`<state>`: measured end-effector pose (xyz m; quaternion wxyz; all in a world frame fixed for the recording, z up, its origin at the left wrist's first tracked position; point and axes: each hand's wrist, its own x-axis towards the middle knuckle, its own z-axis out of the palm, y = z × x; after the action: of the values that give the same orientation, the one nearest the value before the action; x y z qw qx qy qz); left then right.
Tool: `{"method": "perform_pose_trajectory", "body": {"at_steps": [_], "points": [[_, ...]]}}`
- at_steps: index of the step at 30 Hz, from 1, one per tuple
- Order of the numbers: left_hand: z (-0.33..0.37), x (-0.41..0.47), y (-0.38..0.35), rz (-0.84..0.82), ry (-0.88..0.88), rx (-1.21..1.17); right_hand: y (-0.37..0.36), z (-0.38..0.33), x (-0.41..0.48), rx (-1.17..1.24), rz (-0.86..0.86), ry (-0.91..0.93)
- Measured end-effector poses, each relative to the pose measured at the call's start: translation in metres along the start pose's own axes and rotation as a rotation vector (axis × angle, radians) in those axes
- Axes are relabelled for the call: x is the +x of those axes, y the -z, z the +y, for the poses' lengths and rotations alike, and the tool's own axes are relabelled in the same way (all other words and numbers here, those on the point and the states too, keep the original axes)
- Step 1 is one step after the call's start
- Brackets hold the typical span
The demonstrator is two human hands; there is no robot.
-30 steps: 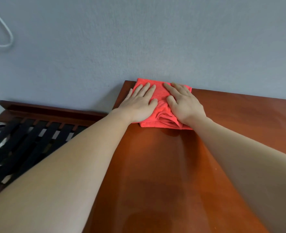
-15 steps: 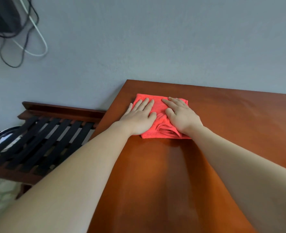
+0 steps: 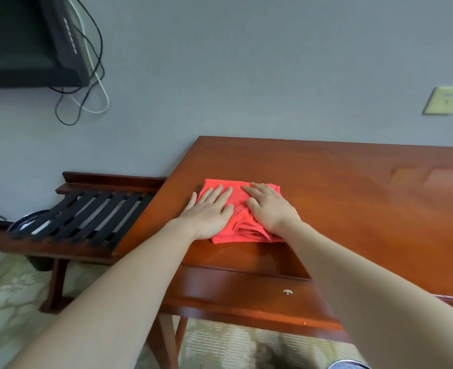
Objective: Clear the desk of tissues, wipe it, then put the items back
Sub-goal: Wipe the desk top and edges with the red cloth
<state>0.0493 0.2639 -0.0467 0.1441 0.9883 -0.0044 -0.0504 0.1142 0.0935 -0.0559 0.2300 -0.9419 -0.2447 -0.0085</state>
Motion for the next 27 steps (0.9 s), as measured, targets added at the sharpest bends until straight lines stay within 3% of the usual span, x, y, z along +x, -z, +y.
{"method": "perform_pose_trajectory", "body": {"at_steps": [18,24,27], "points": [[-0.03,-0.132,-0.01,0.004,0.039,0.107,-0.025,-0.077,-0.097,-0.068,-0.055,0.089],[-0.078,-0.15,-0.013,0.11,0.041,0.199,-0.051,-0.116,-0.097,-0.166,-0.065,0.171],[-0.098,-0.152,-0.023,0.245,0.009,0.278,-0.061,-0.126,-0.098,-0.292,-0.044,0.261]]}}
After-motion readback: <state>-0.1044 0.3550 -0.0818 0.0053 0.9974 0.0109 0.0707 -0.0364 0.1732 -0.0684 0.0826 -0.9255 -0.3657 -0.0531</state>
